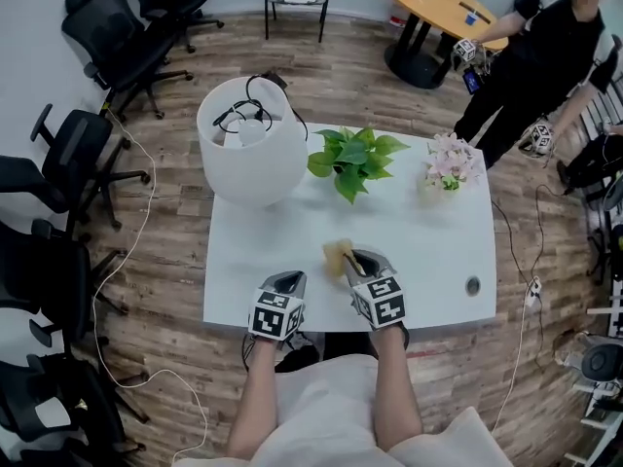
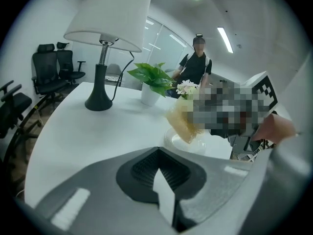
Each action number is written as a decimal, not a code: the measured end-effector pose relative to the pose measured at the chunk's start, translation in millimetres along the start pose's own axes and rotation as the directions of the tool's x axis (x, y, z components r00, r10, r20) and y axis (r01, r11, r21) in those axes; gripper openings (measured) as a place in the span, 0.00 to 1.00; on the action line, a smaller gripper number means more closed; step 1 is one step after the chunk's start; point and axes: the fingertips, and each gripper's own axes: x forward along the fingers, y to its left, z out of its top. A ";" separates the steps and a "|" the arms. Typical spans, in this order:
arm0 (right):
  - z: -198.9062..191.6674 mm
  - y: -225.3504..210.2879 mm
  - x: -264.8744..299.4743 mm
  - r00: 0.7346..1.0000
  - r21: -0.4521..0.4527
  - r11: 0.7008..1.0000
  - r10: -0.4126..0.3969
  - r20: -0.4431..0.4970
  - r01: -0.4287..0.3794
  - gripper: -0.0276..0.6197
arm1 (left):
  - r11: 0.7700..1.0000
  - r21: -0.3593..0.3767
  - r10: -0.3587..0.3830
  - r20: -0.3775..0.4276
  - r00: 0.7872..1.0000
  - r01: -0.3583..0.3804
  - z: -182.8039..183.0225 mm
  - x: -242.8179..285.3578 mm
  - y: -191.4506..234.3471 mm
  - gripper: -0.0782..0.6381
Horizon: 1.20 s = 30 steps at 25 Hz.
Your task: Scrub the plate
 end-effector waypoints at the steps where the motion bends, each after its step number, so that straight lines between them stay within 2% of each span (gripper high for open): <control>1: -4.7 -6.4 -1.1 0.999 -0.040 0.998 -0.042 -0.033 0.041 0.16 | 1.000 -0.002 0.001 0.001 1.000 -0.001 -1.1 -0.4 0.6 0.11; 4: -28.4 -19.5 -2.0 0.977 -0.161 0.980 -0.146 -0.158 0.120 0.16 | 1.000 -0.003 -0.001 0.001 1.000 0.001 -3.0 0.6 0.0 0.11; 7: -43.8 -20.8 -3.3 0.964 -0.186 0.974 -0.169 -0.207 0.131 0.16 | 1.000 0.007 -0.014 -0.009 1.000 0.014 -4.7 3.0 -6.9 0.11; 13: -36.2 -6.6 6.3 0.973 -0.152 0.982 -0.142 -0.180 0.115 0.16 | 0.998 0.033 -0.051 -0.037 0.998 0.052 -5.0 17.3 -22.4 0.11; 18: -43.0 12.1 26.4 0.962 -0.231 0.966 -0.169 -0.215 0.118 0.16 | 0.996 0.056 -0.065 -0.067 0.996 0.069 -3.2 22.0 -25.2 0.11; 24: -41.8 -3.0 26.9 0.963 -0.200 0.971 -0.176 -0.207 0.134 0.16 | 0.994 0.079 -0.064 -0.069 0.996 0.069 10.8 26.1 -24.6 0.11; 30: -37.5 -10.2 28.5 0.966 -0.179 0.975 -0.170 -0.193 0.135 0.16 | 0.988 0.108 -0.096 -0.116 0.989 0.109 6.9 44.5 -43.5 0.11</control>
